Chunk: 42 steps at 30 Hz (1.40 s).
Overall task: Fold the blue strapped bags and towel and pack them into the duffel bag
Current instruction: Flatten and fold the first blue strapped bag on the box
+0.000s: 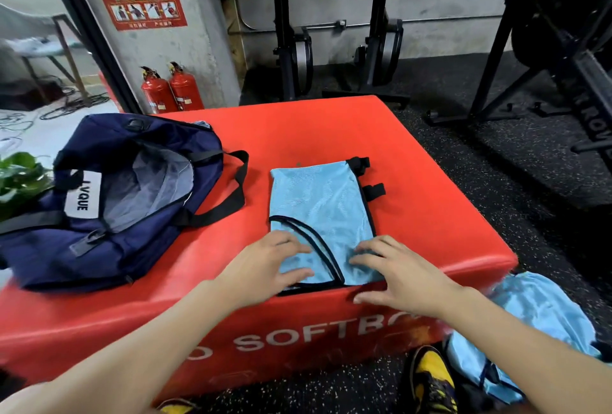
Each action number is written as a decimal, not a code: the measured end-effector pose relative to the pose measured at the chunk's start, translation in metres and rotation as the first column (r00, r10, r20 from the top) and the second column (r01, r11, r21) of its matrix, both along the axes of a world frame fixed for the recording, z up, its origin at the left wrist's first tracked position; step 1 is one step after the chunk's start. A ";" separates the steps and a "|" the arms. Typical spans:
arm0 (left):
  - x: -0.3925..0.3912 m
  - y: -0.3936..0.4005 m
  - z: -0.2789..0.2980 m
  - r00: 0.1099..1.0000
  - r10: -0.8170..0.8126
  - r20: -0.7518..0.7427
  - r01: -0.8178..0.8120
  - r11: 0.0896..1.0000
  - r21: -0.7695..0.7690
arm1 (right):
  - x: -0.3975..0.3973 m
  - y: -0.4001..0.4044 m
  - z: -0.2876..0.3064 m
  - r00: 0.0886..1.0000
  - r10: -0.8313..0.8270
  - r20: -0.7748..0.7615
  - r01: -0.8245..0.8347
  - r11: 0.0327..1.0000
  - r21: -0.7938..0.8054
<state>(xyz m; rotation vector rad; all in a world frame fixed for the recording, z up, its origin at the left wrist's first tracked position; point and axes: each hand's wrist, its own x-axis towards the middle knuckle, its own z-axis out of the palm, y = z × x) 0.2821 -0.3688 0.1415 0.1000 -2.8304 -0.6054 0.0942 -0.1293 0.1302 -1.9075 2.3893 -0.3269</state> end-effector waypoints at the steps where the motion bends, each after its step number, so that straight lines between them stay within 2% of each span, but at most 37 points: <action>1: 0.009 0.003 -0.001 1.000 -0.008 0.028 0.008 1.000 -0.003 | 0.000 0.001 -0.002 1.000 0.004 0.012 -0.004 1.000 -0.009; 7: 0.038 0.005 -0.009 0.996 -0.032 0.081 0.032 0.999 0.000 | 0.006 0.009 -0.007 0.990 -0.029 0.140 0.047 0.991 -0.122; 14: 0.047 0.013 -0.010 0.999 0.032 -0.007 -0.032 0.998 0.046 | 0.009 0.023 -0.008 0.983 -0.022 0.182 0.057 0.981 -0.186; 18: 0.050 0.021 -0.006 0.996 0.078 -0.044 -0.073 0.992 0.107 | 0.015 0.032 0.009 0.967 -0.123 0.224 0.157 0.977 -0.141; 21: 0.051 0.032 0.005 0.979 0.161 -0.123 -0.130 0.965 0.226 | 0.021 0.038 0.029 0.880 -0.243 0.408 0.309 0.945 -0.106; 25: 0.047 0.041 0.025 0.957 0.227 -0.178 -0.138 0.903 0.407 | 0.017 0.041 0.053 0.806 -0.221 0.549 0.321 0.942 -0.093; 30: 0.030 0.037 0.035 0.917 0.328 -0.228 -0.184 0.854 0.487 | 0.005 0.027 0.066 0.704 -0.202 0.681 0.404 0.902 -0.151; 36: -0.015 0.012 0.037 0.868 0.429 -0.250 -0.251 0.814 0.525 | -0.024 -0.015 0.063 0.645 -0.234 0.728 0.561 0.791 -0.242; 40: -0.052 -0.003 0.038 0.840 0.469 -0.272 -0.287 0.811 0.510 | -0.045 -0.045 0.061 0.635 -0.330 0.699 0.642 0.728 -0.241; 42: -0.071 -0.012 0.034 0.834 0.485 -0.262 -0.310 0.806 0.504 | -0.056 -0.059 0.059 0.642 -0.370 0.672 0.648 0.730 -0.217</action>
